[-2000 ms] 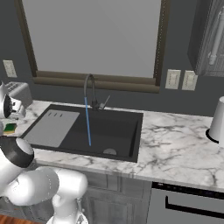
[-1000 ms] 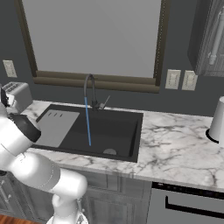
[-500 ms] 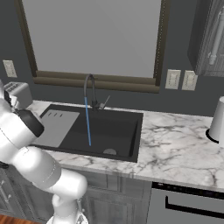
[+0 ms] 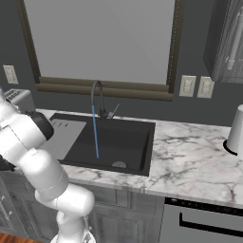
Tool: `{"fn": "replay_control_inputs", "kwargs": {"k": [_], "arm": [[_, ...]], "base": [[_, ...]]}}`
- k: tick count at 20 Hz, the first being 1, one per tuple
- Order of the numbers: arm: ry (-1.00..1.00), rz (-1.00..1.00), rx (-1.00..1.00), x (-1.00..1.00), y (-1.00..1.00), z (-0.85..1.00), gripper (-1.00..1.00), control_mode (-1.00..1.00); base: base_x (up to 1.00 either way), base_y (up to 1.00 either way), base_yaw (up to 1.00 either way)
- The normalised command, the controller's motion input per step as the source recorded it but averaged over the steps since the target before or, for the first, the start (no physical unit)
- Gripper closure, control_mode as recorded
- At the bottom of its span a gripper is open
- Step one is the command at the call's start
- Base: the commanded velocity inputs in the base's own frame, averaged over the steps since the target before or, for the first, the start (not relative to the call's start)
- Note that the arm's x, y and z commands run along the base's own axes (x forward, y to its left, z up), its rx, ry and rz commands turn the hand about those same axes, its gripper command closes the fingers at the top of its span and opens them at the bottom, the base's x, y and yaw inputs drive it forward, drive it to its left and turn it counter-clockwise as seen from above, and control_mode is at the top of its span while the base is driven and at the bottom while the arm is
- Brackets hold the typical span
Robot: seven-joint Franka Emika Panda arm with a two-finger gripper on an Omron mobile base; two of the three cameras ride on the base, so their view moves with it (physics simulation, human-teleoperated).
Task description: Soak the sponge with water for a few seconds and then drop it inside the sink.
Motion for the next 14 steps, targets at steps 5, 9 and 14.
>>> {"fn": "replay_control_inputs", "kwargs": {"k": [5, 9, 14], "arm": [[0.0, 0.0, -0.01, 0.02, 0.32, 0.0, -1.0, -1.0], [0.04, 0.0, -0.04, 0.01, 0.25, 0.0, -1.0, -1.0], [0.09, 0.0, -0.08, 0.08, 0.15, 0.0, -1.0, -1.0]], "base": [[0.0, 0.0, 0.0], [0.0, 0.0, 0.0], [0.0, 0.0, 0.0]]}}
